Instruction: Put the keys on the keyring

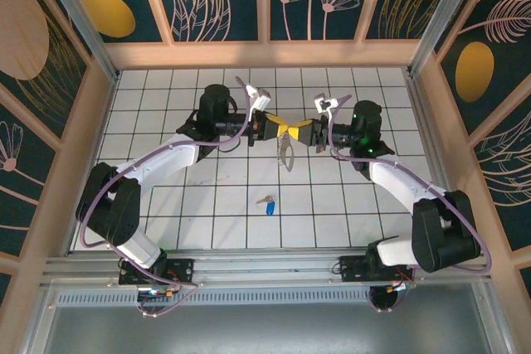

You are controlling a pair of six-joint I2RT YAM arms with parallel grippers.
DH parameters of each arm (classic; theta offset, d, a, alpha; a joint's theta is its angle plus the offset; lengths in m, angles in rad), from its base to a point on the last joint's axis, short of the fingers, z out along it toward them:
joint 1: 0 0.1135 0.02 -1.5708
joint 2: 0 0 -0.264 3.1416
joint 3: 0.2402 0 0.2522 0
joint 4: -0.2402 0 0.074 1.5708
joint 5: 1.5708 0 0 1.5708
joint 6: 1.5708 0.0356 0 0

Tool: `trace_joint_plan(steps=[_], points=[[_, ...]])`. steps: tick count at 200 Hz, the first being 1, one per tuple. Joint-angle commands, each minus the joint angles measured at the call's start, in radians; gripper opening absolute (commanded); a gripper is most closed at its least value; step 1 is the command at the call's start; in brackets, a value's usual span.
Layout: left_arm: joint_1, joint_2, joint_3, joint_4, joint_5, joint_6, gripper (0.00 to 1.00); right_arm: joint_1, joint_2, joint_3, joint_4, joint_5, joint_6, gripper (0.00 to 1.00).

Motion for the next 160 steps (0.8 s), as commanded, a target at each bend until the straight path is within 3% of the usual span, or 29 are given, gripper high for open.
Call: trace_joint_plan(steps=[1,8,21,60,82,119,160], points=[[-0.011,-0.039,-0.001,0.073,-0.031,-0.065,0.17,0.013,-0.019,-0.032,0.152,0.077,0.069,0.0],[-0.01,-0.057,-0.018,0.105,-0.066,-0.095,0.22,0.012,-0.028,-0.052,0.183,0.099,0.089,0.0],[-0.011,-0.096,-0.06,0.174,-0.159,-0.16,0.44,0.014,-0.045,-0.084,0.231,0.144,0.121,0.0],[-0.011,-0.216,-0.211,0.335,-0.444,-0.339,0.66,0.021,-0.092,-0.155,0.341,0.236,0.193,0.0],[-0.01,-0.224,-0.254,0.383,-0.492,-0.416,0.67,0.026,-0.12,-0.185,0.403,0.271,0.228,0.0],[-0.01,-0.172,-0.313,0.543,-0.44,-0.538,0.67,0.054,-0.166,-0.227,0.523,0.314,0.285,0.0],[-0.011,-0.127,-0.334,0.688,-0.372,-0.616,0.6,0.114,-0.178,-0.204,0.55,0.331,0.289,0.0]])
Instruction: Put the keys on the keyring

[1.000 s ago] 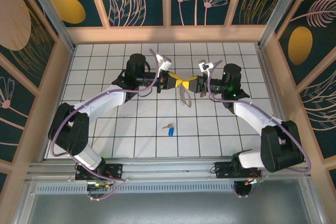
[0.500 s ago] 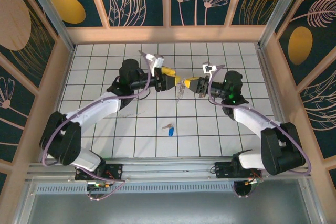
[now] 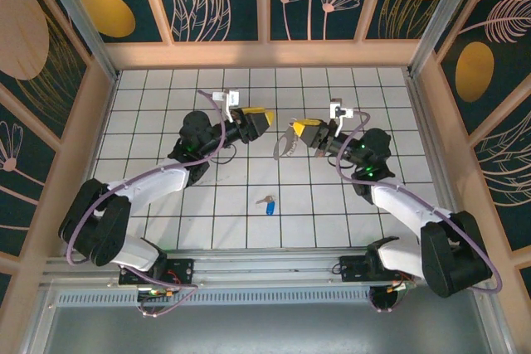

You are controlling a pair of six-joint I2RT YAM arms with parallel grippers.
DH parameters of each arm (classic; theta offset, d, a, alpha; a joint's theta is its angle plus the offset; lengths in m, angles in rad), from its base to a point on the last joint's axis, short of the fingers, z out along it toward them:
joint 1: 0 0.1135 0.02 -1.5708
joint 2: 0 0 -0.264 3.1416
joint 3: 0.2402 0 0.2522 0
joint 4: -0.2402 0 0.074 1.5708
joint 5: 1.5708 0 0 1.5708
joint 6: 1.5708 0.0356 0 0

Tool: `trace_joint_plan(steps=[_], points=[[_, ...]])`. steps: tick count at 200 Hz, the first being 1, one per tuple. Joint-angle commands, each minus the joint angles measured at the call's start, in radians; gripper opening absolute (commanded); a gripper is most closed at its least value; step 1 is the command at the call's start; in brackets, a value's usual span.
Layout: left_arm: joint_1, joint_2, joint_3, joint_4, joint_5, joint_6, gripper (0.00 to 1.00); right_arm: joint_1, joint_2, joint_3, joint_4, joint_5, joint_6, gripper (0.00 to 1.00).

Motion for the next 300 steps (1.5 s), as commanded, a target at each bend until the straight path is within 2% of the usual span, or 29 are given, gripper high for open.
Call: trace_joint_plan(steps=[1,59,107,222,300], points=[[-0.003,0.017,-0.013,0.171,0.052,-0.084,0.59,0.034,-0.02,0.017,0.101,0.024,0.022,0.0],[-0.011,0.001,-0.062,0.274,0.076,-0.108,0.51,0.08,0.053,0.08,0.126,0.026,0.047,0.0],[-0.015,-0.019,-0.1,0.338,0.082,-0.12,0.48,0.102,0.103,0.111,0.138,0.037,0.062,0.0],[-0.038,0.007,-0.078,0.373,0.11,-0.126,0.4,0.113,0.145,0.133,0.139,0.033,0.072,0.0],[-0.049,0.008,-0.081,0.377,0.109,-0.119,0.22,0.113,0.152,0.138,0.128,0.029,0.064,0.0]])
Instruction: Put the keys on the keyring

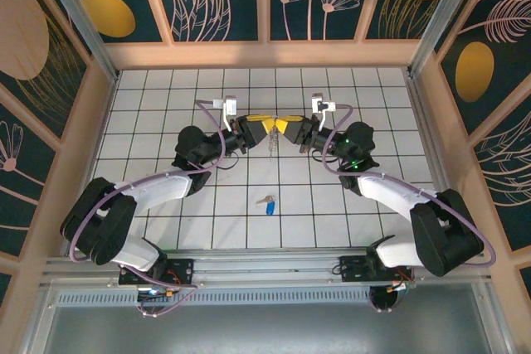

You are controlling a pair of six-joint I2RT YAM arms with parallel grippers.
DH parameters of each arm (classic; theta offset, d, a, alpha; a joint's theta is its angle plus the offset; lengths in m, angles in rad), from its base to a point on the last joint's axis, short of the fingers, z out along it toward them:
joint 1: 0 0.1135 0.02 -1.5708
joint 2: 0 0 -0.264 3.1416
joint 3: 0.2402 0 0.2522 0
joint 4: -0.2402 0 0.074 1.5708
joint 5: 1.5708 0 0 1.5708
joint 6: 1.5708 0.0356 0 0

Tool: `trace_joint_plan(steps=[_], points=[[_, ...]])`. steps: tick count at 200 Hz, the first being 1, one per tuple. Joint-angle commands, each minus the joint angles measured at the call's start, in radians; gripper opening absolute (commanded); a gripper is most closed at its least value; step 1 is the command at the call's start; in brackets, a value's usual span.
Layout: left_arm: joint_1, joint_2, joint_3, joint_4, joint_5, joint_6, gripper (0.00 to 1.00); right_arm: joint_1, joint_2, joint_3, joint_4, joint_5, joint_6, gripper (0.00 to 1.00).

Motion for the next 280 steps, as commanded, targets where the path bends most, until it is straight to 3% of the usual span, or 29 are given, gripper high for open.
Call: trace_joint_plan(steps=[1,61,97,111,133,148,177,215,246,280], points=[[-0.01,0.003,0.014,0.052,0.017,0.001,0.22,0.007,0.008,0.038,0.058,0.004,-0.002,0.0],[-0.012,0.027,0.043,0.047,0.021,0.003,0.15,0.006,0.014,0.041,0.04,-0.011,-0.005,0.0],[-0.012,0.047,0.056,0.052,0.022,0.005,0.0,0.006,0.014,0.049,0.013,-0.017,-0.019,0.0],[-0.012,0.052,0.059,0.046,0.024,0.011,0.0,-0.003,0.005,0.054,-0.014,-0.023,-0.027,0.0],[-0.013,0.039,0.075,-0.03,0.025,0.066,0.0,-0.061,-0.05,0.035,-0.076,-0.025,-0.03,0.35],[-0.013,0.021,0.091,-0.11,0.028,0.13,0.0,-0.118,-0.107,0.009,-0.114,-0.03,-0.029,0.43],[-0.012,-0.006,0.147,-0.298,0.063,0.274,0.0,-0.197,-0.203,-0.005,-0.235,-0.057,-0.068,0.46],[-0.014,0.005,0.254,-0.494,0.182,0.407,0.0,-0.208,-0.232,0.044,-0.371,-0.152,-0.15,0.46],[-0.013,0.03,0.321,-0.558,0.278,0.437,0.0,-0.207,-0.231,0.067,-0.411,-0.219,-0.189,0.46],[-0.013,0.037,0.333,-0.566,0.303,0.438,0.0,-0.202,-0.231,0.066,-0.399,-0.258,-0.188,0.44]])
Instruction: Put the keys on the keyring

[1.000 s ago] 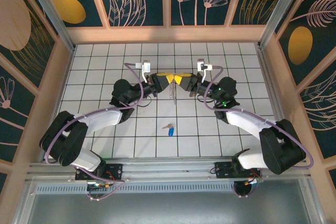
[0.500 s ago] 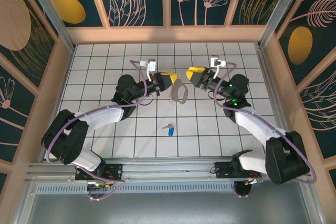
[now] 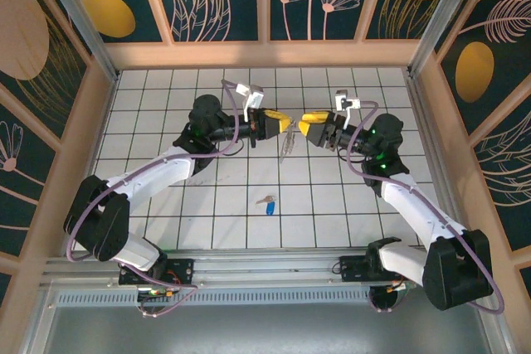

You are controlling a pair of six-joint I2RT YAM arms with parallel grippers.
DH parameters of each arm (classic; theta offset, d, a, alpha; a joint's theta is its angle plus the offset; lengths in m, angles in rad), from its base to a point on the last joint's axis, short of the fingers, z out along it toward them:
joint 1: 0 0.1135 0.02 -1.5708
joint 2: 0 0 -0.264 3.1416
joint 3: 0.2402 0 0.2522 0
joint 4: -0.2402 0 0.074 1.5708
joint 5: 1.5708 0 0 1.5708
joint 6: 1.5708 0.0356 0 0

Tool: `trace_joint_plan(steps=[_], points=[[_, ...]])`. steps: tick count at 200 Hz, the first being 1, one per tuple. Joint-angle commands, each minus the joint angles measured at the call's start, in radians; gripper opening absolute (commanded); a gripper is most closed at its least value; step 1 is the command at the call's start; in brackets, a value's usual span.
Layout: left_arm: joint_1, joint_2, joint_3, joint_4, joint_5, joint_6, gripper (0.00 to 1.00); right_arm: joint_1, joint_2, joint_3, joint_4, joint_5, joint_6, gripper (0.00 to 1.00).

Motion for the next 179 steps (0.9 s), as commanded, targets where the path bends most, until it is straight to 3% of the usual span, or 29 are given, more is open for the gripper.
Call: trace_joint_plan(steps=[1,88,110,137,160,167,179], points=[[-0.004,0.009,0.03,-0.028,0.066,0.037,0.0,0.002,-0.007,0.033,-0.004,-0.068,-0.031,0.44],[-0.004,0.013,0.037,-0.025,0.081,0.027,0.0,0.059,0.04,0.05,0.016,-0.058,-0.04,0.33],[-0.005,0.009,0.036,-0.025,0.085,0.029,0.0,0.067,0.052,0.06,0.016,-0.058,-0.045,0.23],[-0.004,0.009,0.036,-0.025,0.085,0.03,0.0,0.069,0.056,0.062,0.013,-0.058,-0.051,0.0],[-0.004,0.001,0.029,-0.021,0.05,0.016,0.0,0.068,0.05,0.054,0.016,-0.041,-0.053,0.0],[-0.004,-0.009,0.021,-0.014,0.022,0.007,0.09,0.069,0.047,0.048,0.021,-0.032,-0.053,0.0],[-0.004,-0.038,-0.005,0.0,-0.077,-0.014,0.34,0.067,0.042,0.038,0.037,-0.015,-0.045,0.0]])
